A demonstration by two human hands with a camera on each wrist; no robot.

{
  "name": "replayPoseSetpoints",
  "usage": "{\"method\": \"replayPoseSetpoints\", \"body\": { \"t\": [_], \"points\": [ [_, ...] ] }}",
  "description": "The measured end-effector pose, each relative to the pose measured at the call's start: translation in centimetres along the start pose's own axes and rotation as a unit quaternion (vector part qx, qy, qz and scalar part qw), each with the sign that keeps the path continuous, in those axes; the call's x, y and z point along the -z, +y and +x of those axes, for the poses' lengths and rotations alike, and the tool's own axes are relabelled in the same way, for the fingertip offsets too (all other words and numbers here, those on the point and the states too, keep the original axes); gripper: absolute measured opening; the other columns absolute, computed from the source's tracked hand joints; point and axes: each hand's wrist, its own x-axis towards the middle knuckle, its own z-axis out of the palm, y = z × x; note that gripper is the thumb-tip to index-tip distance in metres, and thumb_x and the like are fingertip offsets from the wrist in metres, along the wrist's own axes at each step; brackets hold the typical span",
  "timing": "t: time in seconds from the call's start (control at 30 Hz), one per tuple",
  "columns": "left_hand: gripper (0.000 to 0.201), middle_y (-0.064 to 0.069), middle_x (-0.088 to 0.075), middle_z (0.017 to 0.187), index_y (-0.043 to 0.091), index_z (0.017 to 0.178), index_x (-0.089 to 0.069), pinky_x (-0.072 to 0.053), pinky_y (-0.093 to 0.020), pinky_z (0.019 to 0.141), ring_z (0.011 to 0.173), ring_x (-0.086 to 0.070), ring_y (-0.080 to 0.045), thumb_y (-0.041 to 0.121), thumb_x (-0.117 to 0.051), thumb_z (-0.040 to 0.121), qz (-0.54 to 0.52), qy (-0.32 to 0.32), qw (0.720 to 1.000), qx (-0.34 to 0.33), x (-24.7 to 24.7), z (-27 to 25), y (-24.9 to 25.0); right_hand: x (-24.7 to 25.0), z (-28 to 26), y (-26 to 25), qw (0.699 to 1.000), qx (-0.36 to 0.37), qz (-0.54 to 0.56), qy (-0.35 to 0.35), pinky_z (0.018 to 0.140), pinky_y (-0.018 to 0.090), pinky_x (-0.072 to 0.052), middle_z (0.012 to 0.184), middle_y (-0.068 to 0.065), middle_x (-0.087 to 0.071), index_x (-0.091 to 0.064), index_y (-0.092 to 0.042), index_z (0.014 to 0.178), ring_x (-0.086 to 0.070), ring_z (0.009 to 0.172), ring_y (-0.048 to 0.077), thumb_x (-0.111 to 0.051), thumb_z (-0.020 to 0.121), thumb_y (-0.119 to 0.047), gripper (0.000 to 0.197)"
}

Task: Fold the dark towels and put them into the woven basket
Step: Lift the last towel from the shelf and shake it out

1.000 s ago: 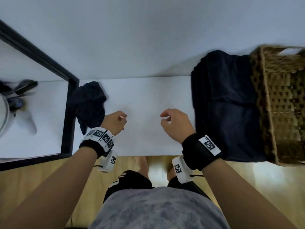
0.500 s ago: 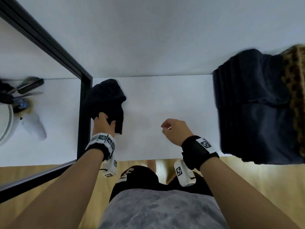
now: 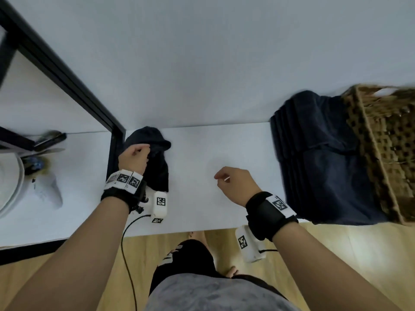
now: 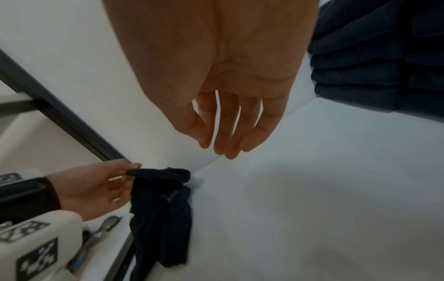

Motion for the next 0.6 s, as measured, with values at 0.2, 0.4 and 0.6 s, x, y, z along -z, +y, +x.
{"method": "replayPoseSetpoints", "body": {
  "t": [0.2,0.4,0.6],
  "points": [
    [0.009,0.018,-0.067,0.063,0.037,0.077,-0.075,-0.050,-0.022,0.078,0.075,-0.068,-0.008,0.030,-0.070,0.082,0.062,-0.075,0.978,-0.186,0.1,-9.0,10.8,3.7,-3.4,-3.6,0.992,0.097,0.064,0.055,0.066,0.001,-0.041,0.101,-0.012,-0.065,-0.066,-0.022,0.109,-0.060,0.084,0.005,-0.059,0.092,-0.017,0.019],
    [0.013,0.019,-0.066,0.061,0.035,0.076,-0.075,-0.048,-0.019,0.074,0.069,-0.064,-0.002,0.026,-0.071,0.084,0.060,-0.098,0.941,-0.318,3.3,-17.7,19.5,9.2,-8.2,-9.1,0.958,0.217,0.129,0.132,0.075,0.010,-0.046,0.115,-0.013,-0.054,-0.050,-0.038,0.131,-0.063,0.078,0.006,-0.075,0.083,-0.029,0.054],
    [0.016,0.015,-0.050,0.051,0.033,0.078,-0.076,-0.043,-0.015,0.061,0.058,-0.051,-0.005,0.023,-0.068,0.087,0.062,-0.124,0.911,-0.389,6.5,-23.7,24.8,14.0,-13.2,-12.1,0.935,0.279,0.051,0.212,0.082,0.018,-0.044,0.094,-0.015,-0.065,-0.073,-0.031,0.101,-0.061,0.084,0.005,-0.070,0.087,-0.035,0.015]
  ]
}}
